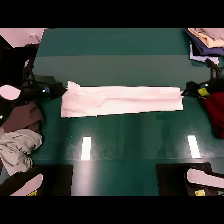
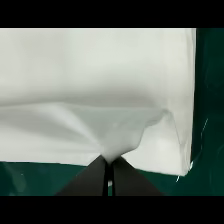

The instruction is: Fold the shirts.

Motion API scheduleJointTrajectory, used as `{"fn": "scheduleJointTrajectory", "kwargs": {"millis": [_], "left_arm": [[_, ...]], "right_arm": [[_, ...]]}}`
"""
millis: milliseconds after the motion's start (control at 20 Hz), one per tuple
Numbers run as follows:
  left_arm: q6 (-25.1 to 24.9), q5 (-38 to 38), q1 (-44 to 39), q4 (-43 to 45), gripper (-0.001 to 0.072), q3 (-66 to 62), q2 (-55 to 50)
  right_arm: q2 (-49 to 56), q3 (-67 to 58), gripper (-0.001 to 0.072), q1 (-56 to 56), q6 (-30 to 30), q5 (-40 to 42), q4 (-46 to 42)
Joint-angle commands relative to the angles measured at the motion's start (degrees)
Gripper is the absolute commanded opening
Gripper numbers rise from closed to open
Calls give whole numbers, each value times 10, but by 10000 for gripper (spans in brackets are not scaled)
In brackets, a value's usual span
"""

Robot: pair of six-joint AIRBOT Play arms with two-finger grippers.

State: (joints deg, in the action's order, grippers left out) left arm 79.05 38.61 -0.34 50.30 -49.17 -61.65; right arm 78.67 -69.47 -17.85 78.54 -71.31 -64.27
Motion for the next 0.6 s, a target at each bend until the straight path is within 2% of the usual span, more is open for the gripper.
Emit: {"fn": "scheduleJointTrajectory", "kwargs": {"millis": [0, 150, 250, 300, 400, 500, 550], "left_arm": [[-15, -48, 0, -2, 29, -35, -58], [-15, -47, 0, -3, 48, -79, -101], [-11, -47, 0, -26, 639, -96, -116], [-10, -44, 0, -32, 666, -102, -117], [-11, -17, 0, -32, 664, -124, -116], [-15, 49, 0, -31, 662, -148, -116], [-15, 83, 0, -32, 536, -155, -116]], "right_arm": [[65, -49, 16, 23, 26, 23, 0], [87, -68, 33, 25, 42, 46, 4], [92, -87, 562, 23, 41, 57, 18], [92, -99, 589, 15, 40, 57, 27], [92, -125, 584, -5, 34, 22, 33], [92, -130, 577, -38, 6, -37, 33], [93, -121, 577, -56, -9, -60, 33]]}}
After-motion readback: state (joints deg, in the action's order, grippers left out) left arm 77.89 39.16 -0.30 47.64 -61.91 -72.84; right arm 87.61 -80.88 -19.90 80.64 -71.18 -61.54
